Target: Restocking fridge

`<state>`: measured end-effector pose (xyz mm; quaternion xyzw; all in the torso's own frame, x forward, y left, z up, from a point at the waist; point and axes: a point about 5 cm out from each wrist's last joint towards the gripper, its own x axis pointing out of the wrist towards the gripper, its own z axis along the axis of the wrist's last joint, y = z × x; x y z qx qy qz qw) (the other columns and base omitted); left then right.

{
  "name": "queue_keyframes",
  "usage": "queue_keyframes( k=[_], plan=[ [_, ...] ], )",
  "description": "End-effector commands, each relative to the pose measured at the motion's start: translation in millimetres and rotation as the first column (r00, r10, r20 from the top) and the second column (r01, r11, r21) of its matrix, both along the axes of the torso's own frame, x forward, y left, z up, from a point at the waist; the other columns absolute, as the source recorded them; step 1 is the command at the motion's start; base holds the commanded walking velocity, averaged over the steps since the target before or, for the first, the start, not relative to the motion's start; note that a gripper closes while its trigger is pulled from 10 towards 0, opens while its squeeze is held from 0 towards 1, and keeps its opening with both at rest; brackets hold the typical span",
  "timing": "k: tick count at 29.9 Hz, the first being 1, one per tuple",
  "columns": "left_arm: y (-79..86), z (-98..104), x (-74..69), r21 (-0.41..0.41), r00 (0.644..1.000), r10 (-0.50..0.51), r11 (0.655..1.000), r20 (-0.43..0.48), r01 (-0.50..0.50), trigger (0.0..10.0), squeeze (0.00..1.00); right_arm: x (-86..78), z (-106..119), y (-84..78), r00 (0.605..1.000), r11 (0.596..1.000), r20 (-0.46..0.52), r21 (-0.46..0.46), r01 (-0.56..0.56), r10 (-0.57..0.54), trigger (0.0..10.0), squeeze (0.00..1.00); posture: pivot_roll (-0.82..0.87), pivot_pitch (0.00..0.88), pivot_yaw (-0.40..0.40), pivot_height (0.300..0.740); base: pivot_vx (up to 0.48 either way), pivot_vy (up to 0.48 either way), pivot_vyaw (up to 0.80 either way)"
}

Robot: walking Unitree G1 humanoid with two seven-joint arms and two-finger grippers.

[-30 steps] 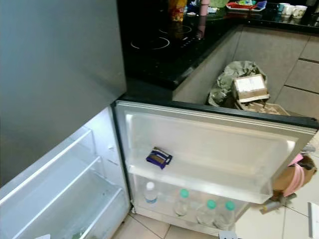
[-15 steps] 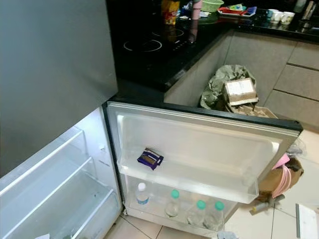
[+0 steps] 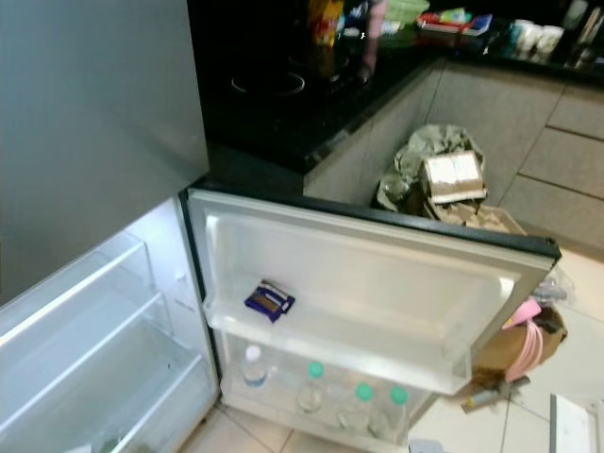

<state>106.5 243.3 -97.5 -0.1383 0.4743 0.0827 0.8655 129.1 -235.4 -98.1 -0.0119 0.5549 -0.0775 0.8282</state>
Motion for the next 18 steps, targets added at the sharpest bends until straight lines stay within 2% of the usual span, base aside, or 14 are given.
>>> queue_keyframes(
  k=[1,14,18],
  plan=[
    [1.6,1.3,3.6,0.004,1.0,-0.002,1.0,0.006,0.002,10.0,0.0,-4.3,-0.8,-2.6,1.0,1.0,-0.011,-0.001,0.012,-0.012,10.0,0.0,-0.04,0.0,-0.006,0.74,0.0,-0.48,0.0],
    [0.7,0.6,1.8,-0.001,1.0,0.001,1.0,0.002,-0.001,10.0,0.0,-5.9,-1.7,-0.6,1.0,1.0,-0.016,0.009,0.012,-0.011,10.0,0.0,-0.04,0.0,-0.005,0.74,0.0,-0.48,0.0],
    [1.5,0.7,1.8,0.007,1.0,0.01,1.0,0.002,-0.01,10.0,0.0,-6.7,-1.8,-1.5,1.0,1.0,-0.018,0.007,0.012,-0.012,10.0,0.0,-0.04,0.0,-0.006,0.74,0.0,0.0,0.0]
  ],
)
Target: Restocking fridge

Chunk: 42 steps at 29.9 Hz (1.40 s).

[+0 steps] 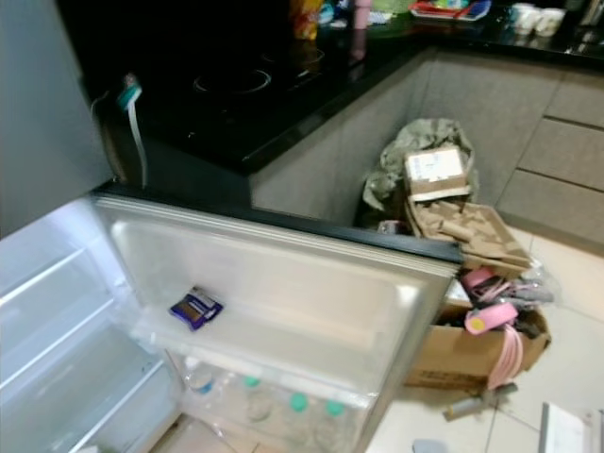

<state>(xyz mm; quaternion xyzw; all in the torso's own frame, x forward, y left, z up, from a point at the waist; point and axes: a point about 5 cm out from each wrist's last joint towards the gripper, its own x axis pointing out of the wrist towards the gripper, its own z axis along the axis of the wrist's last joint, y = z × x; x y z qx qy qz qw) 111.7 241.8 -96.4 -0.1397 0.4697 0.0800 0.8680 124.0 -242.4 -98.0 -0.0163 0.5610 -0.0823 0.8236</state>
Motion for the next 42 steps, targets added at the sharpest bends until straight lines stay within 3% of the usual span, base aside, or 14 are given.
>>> queue_keyframes(
  k=[1,9,30,42],
  plan=[
    [3.0,-0.3,-3.4,0.01,1.0,0.013,1.0,-0.009,-0.013,10.0,0.0,-1.6,-1.9,5.6,1.0,1.0,-0.002,0.019,0.008,-0.008,10.0,0.0,-0.04,0.0,-0.006,0.74,0.0,0.0,0.0],
    [5.9,-0.2,-3.4,0.038,0.999,0.035,0.999,-0.023,-0.034,10.0,0.0,-1.4,-1.7,5.2,1.0,1.0,-0.002,0.019,0.009,-0.009,10.0,0.0,-0.04,0.0,-0.004,0.74,0.0,0.0,0.0],
    [2.3,-0.9,-4.6,-0.001,1.0,0.009,1.0,-0.017,-0.009,10.0,0.0,-2.1,-2.0,5.3,1.0,1.0,-0.002,0.023,0.011,-0.011,10.0,0.0,-0.04,0.0,-0.005,0.74,-0.082,0.0,0.0],
    [2.3,-1.6,-6.2,-0.004,0.999,0.034,0.999,-0.023,-0.034,10.0,0.0,-0.8,-1.9,6.6,1.0,1.0,0.0,0.027,0.008,-0.008,10.0,0.0,-0.04,0.0,-0.006,0.74,0.0,-0.321,0.0]
  ],
)
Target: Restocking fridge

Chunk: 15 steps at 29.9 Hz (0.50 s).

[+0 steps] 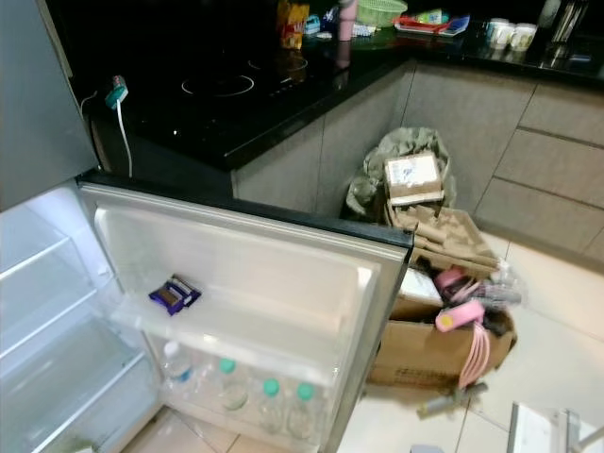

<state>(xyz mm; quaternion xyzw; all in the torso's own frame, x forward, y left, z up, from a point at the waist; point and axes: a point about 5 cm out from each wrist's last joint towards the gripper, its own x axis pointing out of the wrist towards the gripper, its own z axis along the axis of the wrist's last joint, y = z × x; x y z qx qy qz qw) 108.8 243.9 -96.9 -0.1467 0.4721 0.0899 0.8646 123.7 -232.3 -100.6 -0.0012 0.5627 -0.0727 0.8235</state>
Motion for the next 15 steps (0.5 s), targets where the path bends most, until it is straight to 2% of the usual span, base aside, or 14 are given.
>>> queue_keyframes(
  k=[1,12,15],
  plan=[
    [0.4,-1.4,-3.9,0.004,1.0,0.014,1.0,-0.022,-0.014,10.0,0.0,-0.6,0.7,-3.8,1.0,1.0,0.001,-0.009,0.006,-0.006,10.0,0.0,-0.04,0.0,-0.007,0.74,0.0,0.0,0.0],
    [1.2,-1.6,-4.1,0.01,0.999,0.023,1.0,-0.032,-0.022,10.0,0.0,-1.6,0.6,-4.6,1.0,1.0,-0.002,-0.01,0.005,-0.005,10.0,0.0,-0.04,0.0,-0.007,0.74,0.0,0.0,0.0],
    [0.8,-2.3,-5.5,0.018,0.999,0.01,1.0,-0.045,-0.009,10.0,0.0,-1.7,0.7,-5.0,1.0,1.0,0.0,-0.013,0.005,-0.005,10.0,0.0,-0.04,0.0,-0.006,0.74,-0.324,0.0,0.0]
  ],
)
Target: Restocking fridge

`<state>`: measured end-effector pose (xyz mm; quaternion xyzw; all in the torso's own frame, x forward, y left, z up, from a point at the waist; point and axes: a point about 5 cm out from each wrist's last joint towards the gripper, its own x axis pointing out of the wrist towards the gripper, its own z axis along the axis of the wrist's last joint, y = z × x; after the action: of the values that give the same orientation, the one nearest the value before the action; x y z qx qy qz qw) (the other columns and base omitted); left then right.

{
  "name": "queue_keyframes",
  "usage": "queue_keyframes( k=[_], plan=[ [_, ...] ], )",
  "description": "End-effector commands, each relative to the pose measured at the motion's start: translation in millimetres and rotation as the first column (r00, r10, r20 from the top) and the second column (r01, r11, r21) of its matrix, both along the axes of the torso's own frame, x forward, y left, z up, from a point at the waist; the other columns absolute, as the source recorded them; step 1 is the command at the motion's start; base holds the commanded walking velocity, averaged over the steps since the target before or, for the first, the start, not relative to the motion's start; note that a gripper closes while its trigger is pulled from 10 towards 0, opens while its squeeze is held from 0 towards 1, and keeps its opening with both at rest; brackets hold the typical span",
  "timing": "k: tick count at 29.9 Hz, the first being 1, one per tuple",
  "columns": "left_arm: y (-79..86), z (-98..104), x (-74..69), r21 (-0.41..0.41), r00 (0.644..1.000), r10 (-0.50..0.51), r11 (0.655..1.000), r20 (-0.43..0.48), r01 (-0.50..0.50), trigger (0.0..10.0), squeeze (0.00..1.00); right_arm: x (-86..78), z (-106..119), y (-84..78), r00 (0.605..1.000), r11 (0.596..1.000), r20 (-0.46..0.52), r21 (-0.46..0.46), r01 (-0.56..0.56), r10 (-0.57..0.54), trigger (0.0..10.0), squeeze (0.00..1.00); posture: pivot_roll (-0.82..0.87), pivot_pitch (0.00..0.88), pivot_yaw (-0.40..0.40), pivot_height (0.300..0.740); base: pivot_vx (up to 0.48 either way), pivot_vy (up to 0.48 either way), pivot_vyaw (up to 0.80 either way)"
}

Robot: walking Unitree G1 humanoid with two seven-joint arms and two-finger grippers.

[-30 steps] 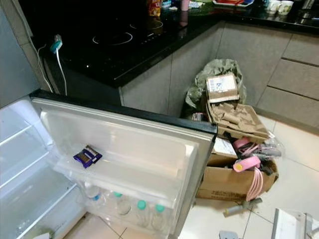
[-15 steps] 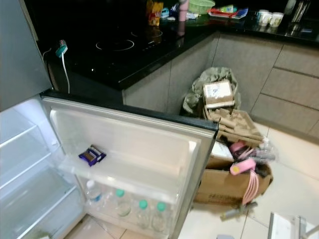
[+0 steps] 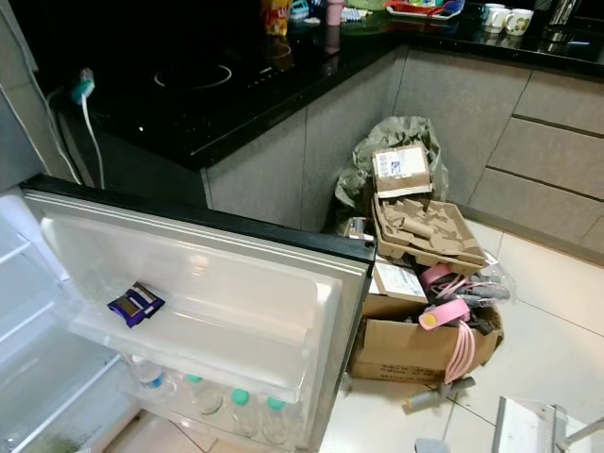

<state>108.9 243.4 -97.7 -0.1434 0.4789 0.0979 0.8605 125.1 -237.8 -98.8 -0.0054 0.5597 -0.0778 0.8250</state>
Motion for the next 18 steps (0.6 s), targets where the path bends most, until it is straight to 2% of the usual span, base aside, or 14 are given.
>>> queue_keyframes(
  k=[1,18],
  plan=[
    [1.1,-1.7,-6.1,0.007,1.0,-0.002,1.0,-0.029,0.002,10.0,0.0,-3.1,-1.0,0.3,1.0,1.0,-0.006,-0.001,0.002,-0.002,10.0,0.0,-0.04,0.0,-0.005,0.74,-0.364,0.0,0.0],
    [-0.5,-2.3,-6.5,0.007,0.999,-0.008,1.0,-0.035,0.009,10.0,0.0,-3.7,-1.2,0.1,1.0,1.0,-0.007,-0.003,0.002,-0.002,10.0,0.0,-0.04,0.0,-0.004,0.74,-0.333,0.0,0.0]
  ],
)
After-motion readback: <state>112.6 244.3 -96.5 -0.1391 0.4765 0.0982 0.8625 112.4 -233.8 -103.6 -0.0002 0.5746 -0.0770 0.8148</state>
